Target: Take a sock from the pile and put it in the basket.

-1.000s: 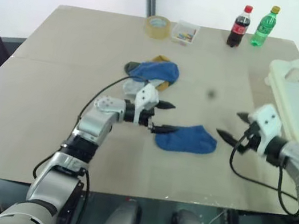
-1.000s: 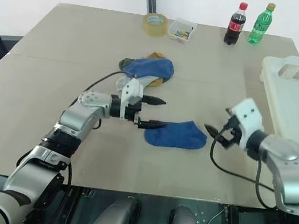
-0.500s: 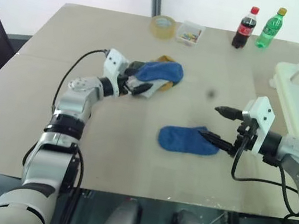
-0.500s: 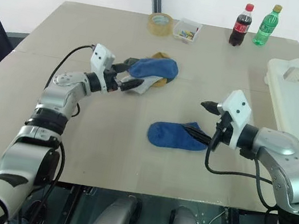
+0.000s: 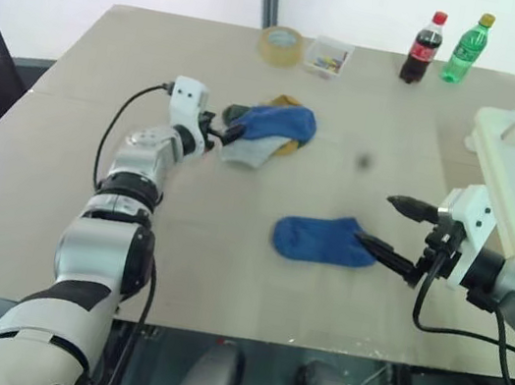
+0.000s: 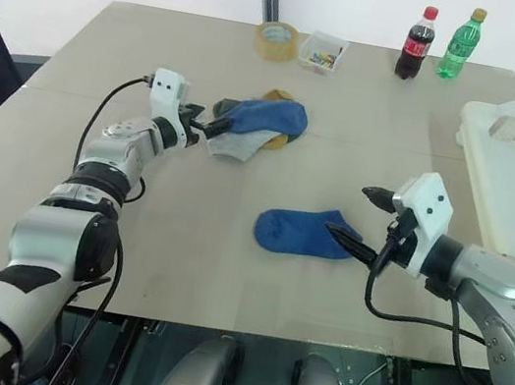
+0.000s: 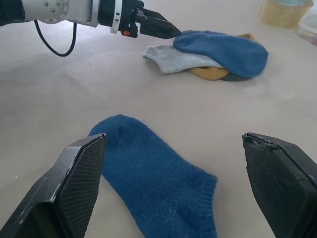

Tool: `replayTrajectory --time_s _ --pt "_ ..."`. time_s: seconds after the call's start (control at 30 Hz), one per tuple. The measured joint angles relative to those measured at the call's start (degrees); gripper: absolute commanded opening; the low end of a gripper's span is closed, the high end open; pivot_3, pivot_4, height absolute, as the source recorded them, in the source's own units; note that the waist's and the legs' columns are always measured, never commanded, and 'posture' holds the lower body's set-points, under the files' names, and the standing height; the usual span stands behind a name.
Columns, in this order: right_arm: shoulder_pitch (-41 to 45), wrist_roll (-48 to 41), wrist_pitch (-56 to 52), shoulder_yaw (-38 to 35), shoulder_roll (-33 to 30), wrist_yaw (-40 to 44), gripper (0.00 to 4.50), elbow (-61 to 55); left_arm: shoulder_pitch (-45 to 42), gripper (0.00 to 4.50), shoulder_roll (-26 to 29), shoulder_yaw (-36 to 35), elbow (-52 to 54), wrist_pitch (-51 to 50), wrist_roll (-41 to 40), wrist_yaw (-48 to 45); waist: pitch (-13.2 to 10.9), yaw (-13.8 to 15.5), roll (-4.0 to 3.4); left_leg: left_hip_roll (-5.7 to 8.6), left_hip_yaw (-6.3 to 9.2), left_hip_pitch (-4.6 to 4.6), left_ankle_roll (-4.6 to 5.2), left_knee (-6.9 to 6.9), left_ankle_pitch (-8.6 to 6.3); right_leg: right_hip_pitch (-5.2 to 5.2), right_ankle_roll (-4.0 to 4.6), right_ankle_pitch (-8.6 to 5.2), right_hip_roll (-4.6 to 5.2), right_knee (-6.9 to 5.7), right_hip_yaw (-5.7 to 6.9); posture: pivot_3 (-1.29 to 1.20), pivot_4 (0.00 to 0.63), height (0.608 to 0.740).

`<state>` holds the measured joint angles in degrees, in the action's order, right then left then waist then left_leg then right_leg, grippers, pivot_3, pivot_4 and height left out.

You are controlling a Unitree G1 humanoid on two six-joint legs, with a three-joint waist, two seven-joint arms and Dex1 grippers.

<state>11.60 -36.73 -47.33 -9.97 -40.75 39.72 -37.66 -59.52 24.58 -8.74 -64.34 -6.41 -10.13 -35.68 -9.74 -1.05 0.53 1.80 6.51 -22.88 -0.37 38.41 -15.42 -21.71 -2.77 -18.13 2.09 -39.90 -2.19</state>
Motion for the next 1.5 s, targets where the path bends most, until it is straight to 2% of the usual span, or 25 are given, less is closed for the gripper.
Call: replayTrajectory --time_s 0.2,0.67,0.77,1.0,1.03,1.33,1.5 --pt "0.1 -0.7 0.0 0.6 -0.1 -1.3 4.48 -0.1 -1.5 4.5 -3.1 0.2 -1.8 -3.0 -0.1 -6.1 0.0 0.0 0.04 0.01 0.0 -0.02 -0.01 0.0 0.01 0.0 0.0 0.0 0.0 0.01 0.01 0.0 0.15 0.74" --pt "-0.7 -0.7 0.1 0.7 -0.9 -2.6 4.48 -0.3 -3.4 4.5 -3.8 -3.3 -4.1 -7.9 -1.2 -1.6 -0.1 -0.9 0.09 0.0 0.01 -0.01 -0.01 0.0 0.0 0.0 0.0 0.0 -0.01 -0.01 0.0 0.0 0.15 0.74" --pt "-1.0 -0.6 0.2 1.0 -0.9 -2.6 4.5 -0.4 -3.4 3.63 -4.2 -4.5 -4.1 -7.9 -1.5 -1.5 -0.1 -0.9 0.08 0.0 0.01 -0.01 -0.01 0.0 0.01 -0.01 0.0 0.0 0.0 -0.01 0.0 0.0 0.15 0.74" --pt "-1.7 -0.3 0.3 2.7 -0.8 -2.9 4.5 -1.1 -3.5 0.34 -4.8 -6.0 -4.1 -8.1 -3.1 -2.0 -0.1 -0.9 0.09 0.0 0.0 -0.01 -0.02 0.0 0.01 -0.01 0.0 0.0 0.0 -0.01 0.0 0.0 0.15 0.74" --pt "-1.7 -0.3 0.4 2.7 -0.8 -2.9 4.5 -1.1 -3.5 0.07 -4.8 -6.0 -4.1 -8.1 -3.1 -2.0 -0.1 -0.9 0.09 0.0 0.0 -0.01 -0.02 0.0 0.01 -0.01 0.0 0.0 0.0 -0.01 0.0 0.0 0.15 0.74" --pt "-1.8 0.3 0.6 3.0 -0.9 -3.3 4.5 -1.1 -3.5 0.07 -4.8 -7.2 -4.1 -8.0 -3.8 -1.6 -0.1 -1.0 0.09 0.0 0.0 -0.01 -0.07 0.0 0.04 -0.01 0.0 0.0 0.0 -0.02 0.0 0.0 0.15 0.74" --pt "-1.8 0.3 0.6 3.3 -0.9 -3.5 4.5 -1.1 -5.3 0.07 -4.7 -11.1 -4.0 -8.1 -7.3 -0.8 -0.1 -0.9 0.13 -0.01 0.01 -0.01 -0.07 0.01 0.04 -0.01 0.0 0.0 0.01 -0.02 0.0 0.0 0.15 0.74"
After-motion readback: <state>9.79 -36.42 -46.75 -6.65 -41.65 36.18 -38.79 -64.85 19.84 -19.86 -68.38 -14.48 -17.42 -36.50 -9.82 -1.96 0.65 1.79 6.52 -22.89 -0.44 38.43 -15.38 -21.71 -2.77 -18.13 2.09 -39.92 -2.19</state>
